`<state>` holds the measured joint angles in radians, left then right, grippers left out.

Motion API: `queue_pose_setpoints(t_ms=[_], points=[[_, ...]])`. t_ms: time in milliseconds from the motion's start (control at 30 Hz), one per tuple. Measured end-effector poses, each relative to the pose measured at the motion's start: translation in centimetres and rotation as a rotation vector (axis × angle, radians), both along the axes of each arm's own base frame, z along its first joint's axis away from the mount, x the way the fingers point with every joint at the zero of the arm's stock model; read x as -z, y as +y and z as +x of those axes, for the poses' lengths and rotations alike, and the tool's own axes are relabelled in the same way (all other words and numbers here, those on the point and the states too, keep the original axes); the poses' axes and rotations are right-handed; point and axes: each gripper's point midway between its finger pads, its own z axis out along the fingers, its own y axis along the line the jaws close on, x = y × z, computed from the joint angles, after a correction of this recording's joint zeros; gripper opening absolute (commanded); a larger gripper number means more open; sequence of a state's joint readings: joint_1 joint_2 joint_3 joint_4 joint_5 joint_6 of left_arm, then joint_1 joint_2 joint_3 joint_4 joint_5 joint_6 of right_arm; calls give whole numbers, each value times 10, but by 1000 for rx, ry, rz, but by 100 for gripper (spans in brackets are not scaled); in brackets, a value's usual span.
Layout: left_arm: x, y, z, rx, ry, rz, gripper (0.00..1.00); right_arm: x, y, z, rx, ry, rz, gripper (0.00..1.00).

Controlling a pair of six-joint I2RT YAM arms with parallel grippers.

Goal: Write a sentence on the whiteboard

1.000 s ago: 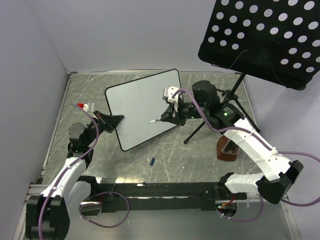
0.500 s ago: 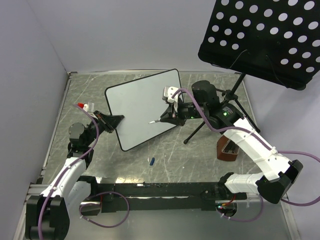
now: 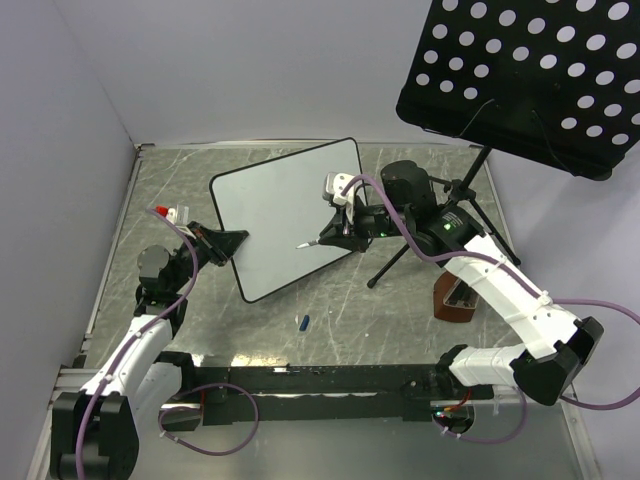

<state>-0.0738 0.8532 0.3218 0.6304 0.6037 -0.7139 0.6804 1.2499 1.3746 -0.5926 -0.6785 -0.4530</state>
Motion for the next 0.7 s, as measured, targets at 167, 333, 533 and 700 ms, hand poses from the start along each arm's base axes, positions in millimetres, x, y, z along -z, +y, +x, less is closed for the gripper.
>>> queue_pose_setpoints(t_ms=[167,333,533,700], points=[[0,0,0,0,2,0,1,0,0,0,0,2,-1,0],[1,0,0,0,3,0,1,-6,5,6,-4,-1,-8,0],[1,0,0,0,7,1,1,-10,7,9,0,-3,-30,0],[1,0,0,-1,7,1,1,-10,10,9,4,0,-45,0]])
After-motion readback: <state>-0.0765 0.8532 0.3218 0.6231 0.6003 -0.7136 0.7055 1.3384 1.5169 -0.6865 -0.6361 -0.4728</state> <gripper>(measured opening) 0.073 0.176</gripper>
